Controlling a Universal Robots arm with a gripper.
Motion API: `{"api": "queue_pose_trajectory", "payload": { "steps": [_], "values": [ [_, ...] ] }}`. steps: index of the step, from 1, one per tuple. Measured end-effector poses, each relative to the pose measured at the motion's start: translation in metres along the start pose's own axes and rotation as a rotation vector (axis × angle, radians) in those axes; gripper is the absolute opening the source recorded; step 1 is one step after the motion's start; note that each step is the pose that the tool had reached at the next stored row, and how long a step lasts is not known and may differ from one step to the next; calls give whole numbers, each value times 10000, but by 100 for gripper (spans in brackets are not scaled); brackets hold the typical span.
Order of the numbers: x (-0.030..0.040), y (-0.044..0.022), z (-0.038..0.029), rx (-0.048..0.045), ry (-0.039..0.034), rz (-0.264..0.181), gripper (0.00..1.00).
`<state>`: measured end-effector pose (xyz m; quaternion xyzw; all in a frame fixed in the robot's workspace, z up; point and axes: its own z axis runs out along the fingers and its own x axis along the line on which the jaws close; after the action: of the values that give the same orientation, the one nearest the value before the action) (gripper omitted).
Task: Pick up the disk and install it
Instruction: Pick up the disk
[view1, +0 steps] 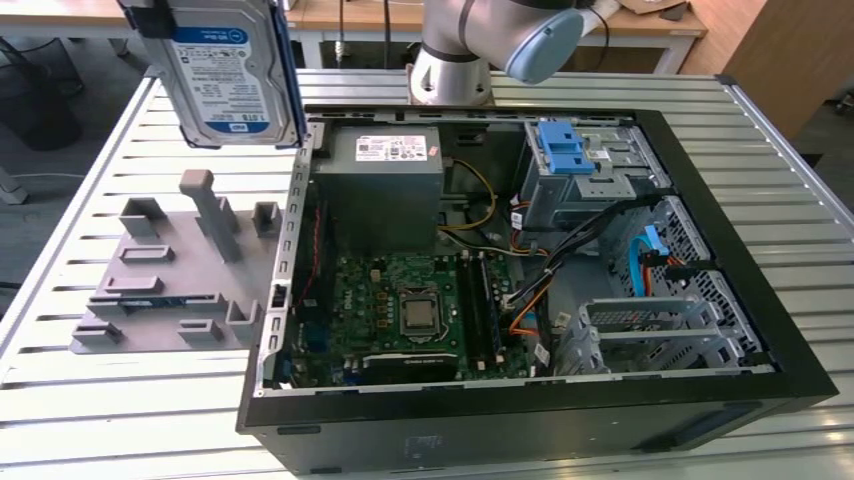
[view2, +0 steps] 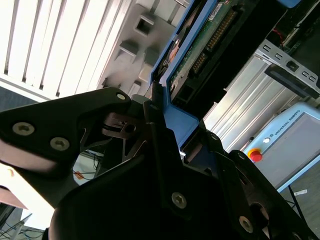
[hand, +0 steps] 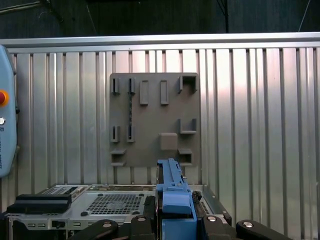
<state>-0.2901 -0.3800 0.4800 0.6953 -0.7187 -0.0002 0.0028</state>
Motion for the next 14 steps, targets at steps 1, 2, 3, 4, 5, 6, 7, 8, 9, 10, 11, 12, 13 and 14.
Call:
{"api": "queue_pose_trajectory", "payload": {
  "steps": [1,2,3,4,5,6,7,8,9,10,11,12,13,14],
  "values": [
    [1,-3,0,-1,0,0,36],
    [1,-5,0,-1,0,0,36],
    [2,-8,0,0,0,0,36],
    [3,-11,0,0,0,0,36],
    [4,-13,0,-1,0,0,36],
    [4,-16,0,-1,0,0,36],
    [5,-18,0,-1,0,0,36],
    [6,-20,0,-1,0,0,36],
    [7,-23,0,0,0,0,36],
    [7,-26,0,-1,0,0,36],
    [8,-28,0,-1,0,-1,36],
    [10,-35,0,0,0,0,36],
    [13,-44,0,-1,0,0,36],
    [13,-47,0,-1,0,0,36]
  ]
}}
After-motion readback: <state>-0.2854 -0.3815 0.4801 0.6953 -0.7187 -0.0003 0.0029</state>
